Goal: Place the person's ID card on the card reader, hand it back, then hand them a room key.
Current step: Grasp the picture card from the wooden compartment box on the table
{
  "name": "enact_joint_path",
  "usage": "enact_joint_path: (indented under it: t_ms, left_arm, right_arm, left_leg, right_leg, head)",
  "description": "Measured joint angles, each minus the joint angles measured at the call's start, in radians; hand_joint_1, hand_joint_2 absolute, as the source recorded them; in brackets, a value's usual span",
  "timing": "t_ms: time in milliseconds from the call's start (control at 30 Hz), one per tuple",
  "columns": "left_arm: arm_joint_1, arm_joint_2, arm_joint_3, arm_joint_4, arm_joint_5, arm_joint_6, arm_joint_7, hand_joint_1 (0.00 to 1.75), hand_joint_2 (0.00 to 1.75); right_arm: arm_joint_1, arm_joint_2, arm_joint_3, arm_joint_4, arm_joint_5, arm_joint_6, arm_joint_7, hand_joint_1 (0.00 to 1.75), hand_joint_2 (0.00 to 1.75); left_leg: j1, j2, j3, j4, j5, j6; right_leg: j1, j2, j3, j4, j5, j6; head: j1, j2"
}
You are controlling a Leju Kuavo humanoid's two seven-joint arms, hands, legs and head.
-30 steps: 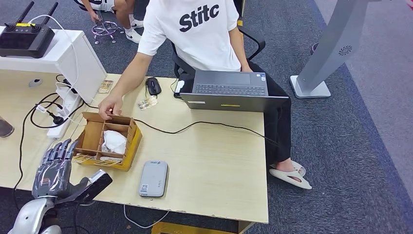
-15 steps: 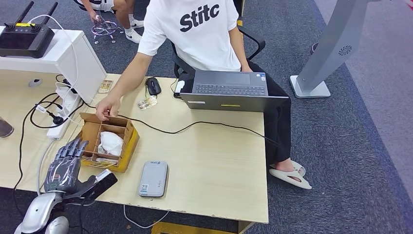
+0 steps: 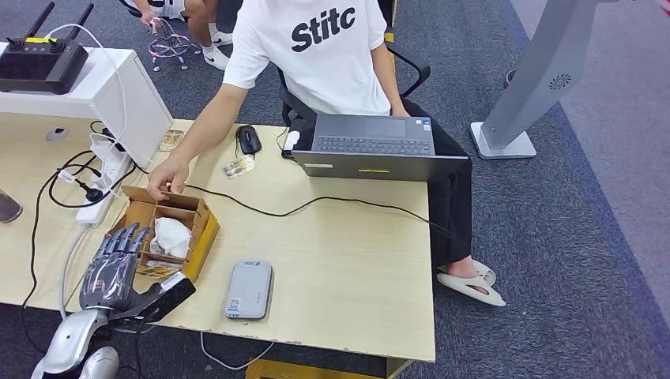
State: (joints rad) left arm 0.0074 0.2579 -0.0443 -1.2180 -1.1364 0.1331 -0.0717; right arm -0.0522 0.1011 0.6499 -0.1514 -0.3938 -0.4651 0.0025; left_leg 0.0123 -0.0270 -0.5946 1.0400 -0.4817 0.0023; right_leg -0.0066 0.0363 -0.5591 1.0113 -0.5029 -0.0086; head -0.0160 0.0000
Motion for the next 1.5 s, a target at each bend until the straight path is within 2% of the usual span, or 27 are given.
enact_joint_path:
  t_ms: [33, 67, 333, 1167, 1500]
  left_arm:
    - [0.000, 0.000, 0.000, 0.000, 0.000, 0.000, 0.000, 1.39, 1.75]
    - [0.000, 0.000, 0.000, 0.000, 0.000, 0.000, 0.000, 1.48, 1.75]
    - [0.000, 0.000, -0.002, 0.000, 0.009, 0.000, -0.001, 1.71, 1.75]
    - [0.000, -0.002, -0.017, 0.000, 0.009, 0.001, 0.004, 1.75, 1.75]
    - [-0.056, 0.048, -0.017, -0.068, 0.022, 0.010, 0.021, 1.75, 1.75]
  right_arm:
    - [0.000, 0.000, 0.001, 0.000, 0.001, 0.001, 0.000, 0.00, 1.75]
    - [0.000, 0.000, 0.003, 0.000, 0.002, 0.002, 0.000, 0.00, 1.75]
    - [0.000, 0.000, 0.007, 0.000, 0.005, 0.005, -0.002, 0.00, 1.75]
    - [0.000, 0.000, 0.015, 0.000, 0.016, 0.009, 0.003, 0.00, 1.75]
    - [0.000, 0.000, 0.024, 0.000, 0.009, 0.009, 0.003, 0.00, 1.75]
  left_leg:
    - [0.000, 0.000, 0.000, 0.000, 0.000, 0.000]
    - [0.000, 0.000, 0.000, 0.000, 0.000, 0.000]
    - [0.000, 0.000, 0.000, 0.000, 0.000, 0.000]
    - [0.000, 0.000, 0.000, 0.000, 0.000, 0.000]
    - [0.000, 0.000, 0.000, 0.000, 0.000, -0.001]
  right_leg:
    - [0.000, 0.000, 0.000, 0.000, 0.000, 0.000]
    - [0.000, 0.000, 0.000, 0.000, 0.000, 0.000]
    - [0.000, 0.000, 0.000, 0.000, 0.000, 0.000]
    - [0.000, 0.000, 0.000, 0.000, 0.000, 0.000]
    - [0.000, 0.000, 0.000, 0.000, 0.000, 0.000]
  head:
    - [0.000, 0.000]
    - [0.000, 0.000]
    - [0.000, 0.000]
    - [0.000, 0.000]
    - [0.000, 0.000]
